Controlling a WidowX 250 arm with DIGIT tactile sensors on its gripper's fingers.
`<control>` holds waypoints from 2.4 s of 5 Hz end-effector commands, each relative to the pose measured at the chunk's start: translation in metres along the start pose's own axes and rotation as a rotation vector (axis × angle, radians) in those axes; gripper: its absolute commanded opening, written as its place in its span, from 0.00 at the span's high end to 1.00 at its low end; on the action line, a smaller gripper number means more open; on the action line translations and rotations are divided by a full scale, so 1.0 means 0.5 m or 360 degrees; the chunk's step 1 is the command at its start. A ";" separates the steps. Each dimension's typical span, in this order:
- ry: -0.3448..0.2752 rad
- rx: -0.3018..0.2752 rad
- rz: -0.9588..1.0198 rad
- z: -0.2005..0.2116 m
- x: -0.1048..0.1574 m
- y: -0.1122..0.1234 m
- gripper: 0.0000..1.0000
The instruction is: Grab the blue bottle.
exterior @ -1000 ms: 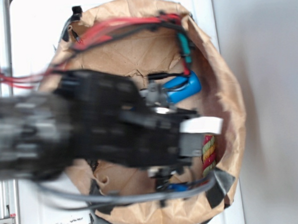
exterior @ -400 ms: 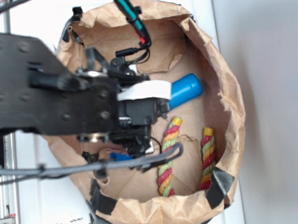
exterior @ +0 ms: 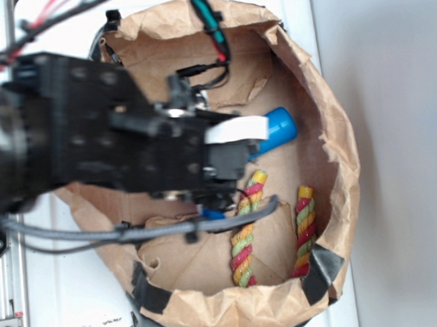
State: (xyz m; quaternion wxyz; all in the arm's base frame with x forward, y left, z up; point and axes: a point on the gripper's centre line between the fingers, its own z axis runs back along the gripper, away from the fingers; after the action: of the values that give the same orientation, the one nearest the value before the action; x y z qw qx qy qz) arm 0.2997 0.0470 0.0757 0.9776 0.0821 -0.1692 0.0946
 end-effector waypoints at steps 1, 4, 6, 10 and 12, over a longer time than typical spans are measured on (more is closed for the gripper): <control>-0.0083 -0.0039 0.0072 -0.011 0.060 -0.016 0.00; -0.0102 0.0089 0.0014 -0.065 0.060 -0.065 1.00; -0.0145 0.0068 -0.0012 -0.045 0.055 -0.057 1.00; -0.0111 -0.0411 0.0074 0.233 0.033 -0.011 1.00; -0.0057 -0.0478 0.0076 0.297 0.060 -0.013 1.00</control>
State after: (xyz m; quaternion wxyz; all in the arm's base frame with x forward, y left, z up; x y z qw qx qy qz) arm 0.2766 0.0083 0.2044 0.9785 -0.0694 -0.1744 0.0858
